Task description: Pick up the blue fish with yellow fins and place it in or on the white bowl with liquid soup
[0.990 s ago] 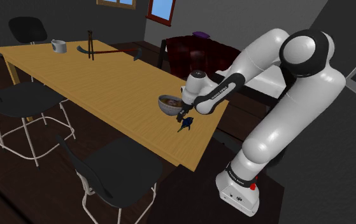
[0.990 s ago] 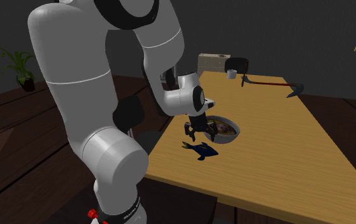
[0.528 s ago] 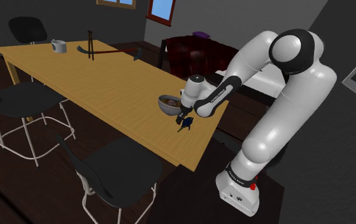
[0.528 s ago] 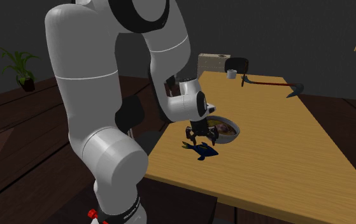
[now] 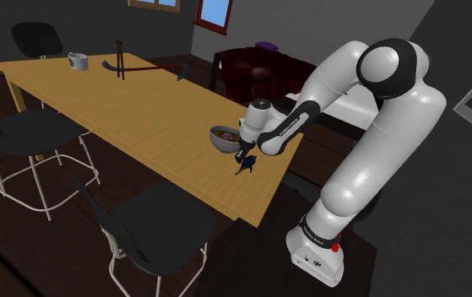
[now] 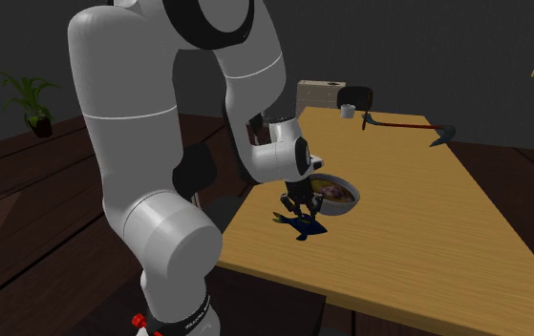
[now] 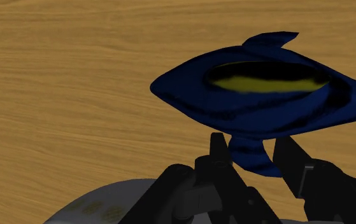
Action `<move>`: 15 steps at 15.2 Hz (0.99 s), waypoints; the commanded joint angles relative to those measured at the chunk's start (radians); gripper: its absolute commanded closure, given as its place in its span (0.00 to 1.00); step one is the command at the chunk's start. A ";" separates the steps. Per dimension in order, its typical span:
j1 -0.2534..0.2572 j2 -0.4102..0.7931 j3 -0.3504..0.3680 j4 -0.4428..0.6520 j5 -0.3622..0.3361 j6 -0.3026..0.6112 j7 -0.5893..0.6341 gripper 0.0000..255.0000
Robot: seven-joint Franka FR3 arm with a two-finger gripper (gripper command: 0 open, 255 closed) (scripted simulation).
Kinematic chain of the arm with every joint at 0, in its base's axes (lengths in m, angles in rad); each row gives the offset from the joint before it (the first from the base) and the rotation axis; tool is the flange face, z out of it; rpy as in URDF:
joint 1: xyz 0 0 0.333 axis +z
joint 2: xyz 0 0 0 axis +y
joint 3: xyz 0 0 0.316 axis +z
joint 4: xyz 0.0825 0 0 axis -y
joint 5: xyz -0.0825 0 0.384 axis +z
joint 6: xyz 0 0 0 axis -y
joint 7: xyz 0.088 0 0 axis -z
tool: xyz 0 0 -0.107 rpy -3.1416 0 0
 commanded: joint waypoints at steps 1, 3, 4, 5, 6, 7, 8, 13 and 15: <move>0.000 0.000 0.000 0.000 0.000 0.000 0.000 1.00; 0.000 0.000 0.000 0.000 0.000 0.000 0.000 1.00; 0.000 0.000 0.000 0.000 0.000 0.000 0.000 1.00; 0.000 0.000 0.000 0.000 0.000 0.000 0.000 1.00; 0.000 0.000 0.000 0.000 0.000 0.000 0.000 1.00; 0.001 -0.017 0.003 -0.003 0.022 -0.012 -0.020 1.00; 0.002 -0.033 0.006 -0.006 0.044 -0.025 -0.039 1.00; 0.015 -0.114 0.012 -0.012 0.136 -0.094 -0.122 1.00; 0.023 -0.145 0.011 -0.012 0.166 -0.123 -0.150 1.00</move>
